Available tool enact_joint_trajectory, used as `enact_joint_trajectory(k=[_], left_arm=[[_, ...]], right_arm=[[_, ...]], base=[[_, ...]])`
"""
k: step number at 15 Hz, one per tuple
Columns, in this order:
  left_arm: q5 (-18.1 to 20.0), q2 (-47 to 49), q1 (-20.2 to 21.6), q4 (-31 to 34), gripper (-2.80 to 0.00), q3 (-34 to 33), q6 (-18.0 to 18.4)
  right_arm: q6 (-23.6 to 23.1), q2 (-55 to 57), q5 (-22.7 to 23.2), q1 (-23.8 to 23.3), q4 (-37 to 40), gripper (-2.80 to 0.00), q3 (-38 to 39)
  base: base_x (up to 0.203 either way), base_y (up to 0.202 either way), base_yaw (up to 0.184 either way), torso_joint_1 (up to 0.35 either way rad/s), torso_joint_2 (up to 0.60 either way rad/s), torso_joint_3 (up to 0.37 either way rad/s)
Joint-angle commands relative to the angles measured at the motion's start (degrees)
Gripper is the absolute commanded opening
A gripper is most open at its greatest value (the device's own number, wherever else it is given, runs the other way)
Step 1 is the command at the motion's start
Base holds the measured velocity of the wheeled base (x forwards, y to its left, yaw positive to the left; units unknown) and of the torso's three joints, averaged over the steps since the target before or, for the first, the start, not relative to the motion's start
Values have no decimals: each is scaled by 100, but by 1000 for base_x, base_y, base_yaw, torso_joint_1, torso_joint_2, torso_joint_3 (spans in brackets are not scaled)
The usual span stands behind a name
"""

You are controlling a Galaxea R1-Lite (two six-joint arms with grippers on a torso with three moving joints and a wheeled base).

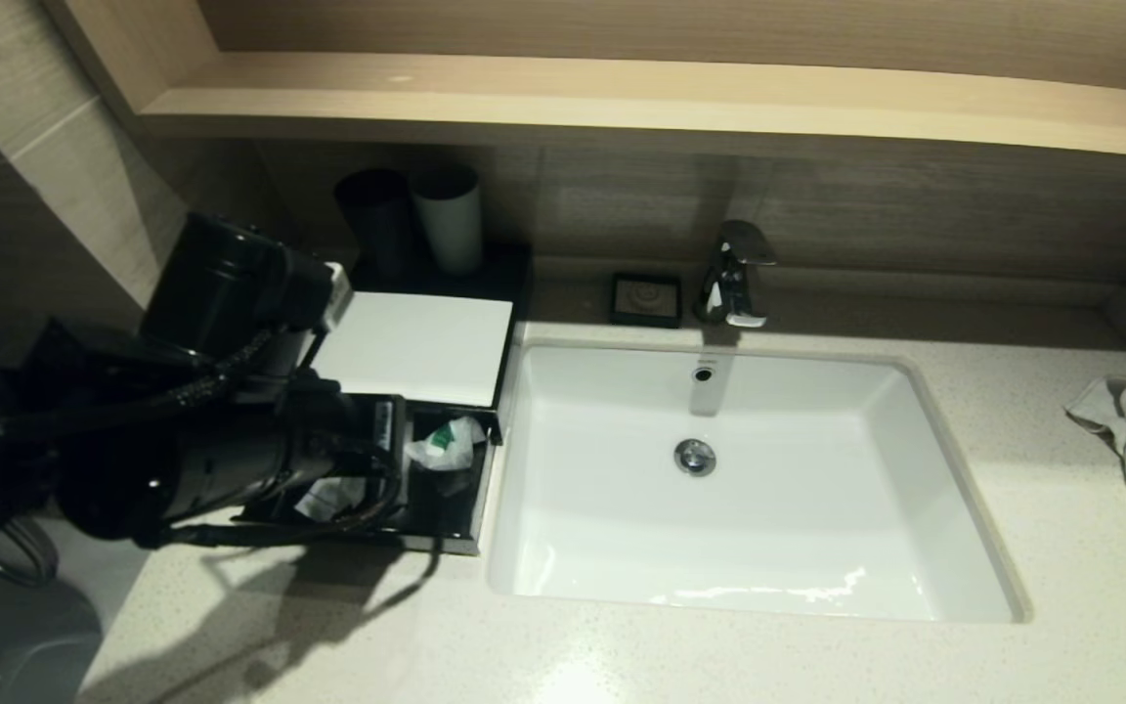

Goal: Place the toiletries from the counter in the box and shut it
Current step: Place the bathroom toiletry into the drawer, then pick up the bathroom toiletry

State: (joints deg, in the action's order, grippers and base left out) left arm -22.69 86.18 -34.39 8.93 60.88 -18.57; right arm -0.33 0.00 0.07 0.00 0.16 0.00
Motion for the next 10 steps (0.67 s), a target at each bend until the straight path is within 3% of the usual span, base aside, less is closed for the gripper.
enact_joint_trajectory(k=[1, 6, 10], left_arm=[[-16, -254, 468, 80, -280, 5, -5], [31, -435, 1631, 251, -280, -184, 106], [51, -59, 1960, 182, -280, -153, 161]], right_arm=[[-2, 0, 1, 0, 2, -280, 0], [-2, 0, 1, 0, 2, -280, 0], [-2, 0, 1, 0, 2, -280, 0]], base=[[0, 0, 0, 0, 0, 0], [0, 0, 0, 0, 0, 0], [0, 0, 0, 0, 0, 0]])
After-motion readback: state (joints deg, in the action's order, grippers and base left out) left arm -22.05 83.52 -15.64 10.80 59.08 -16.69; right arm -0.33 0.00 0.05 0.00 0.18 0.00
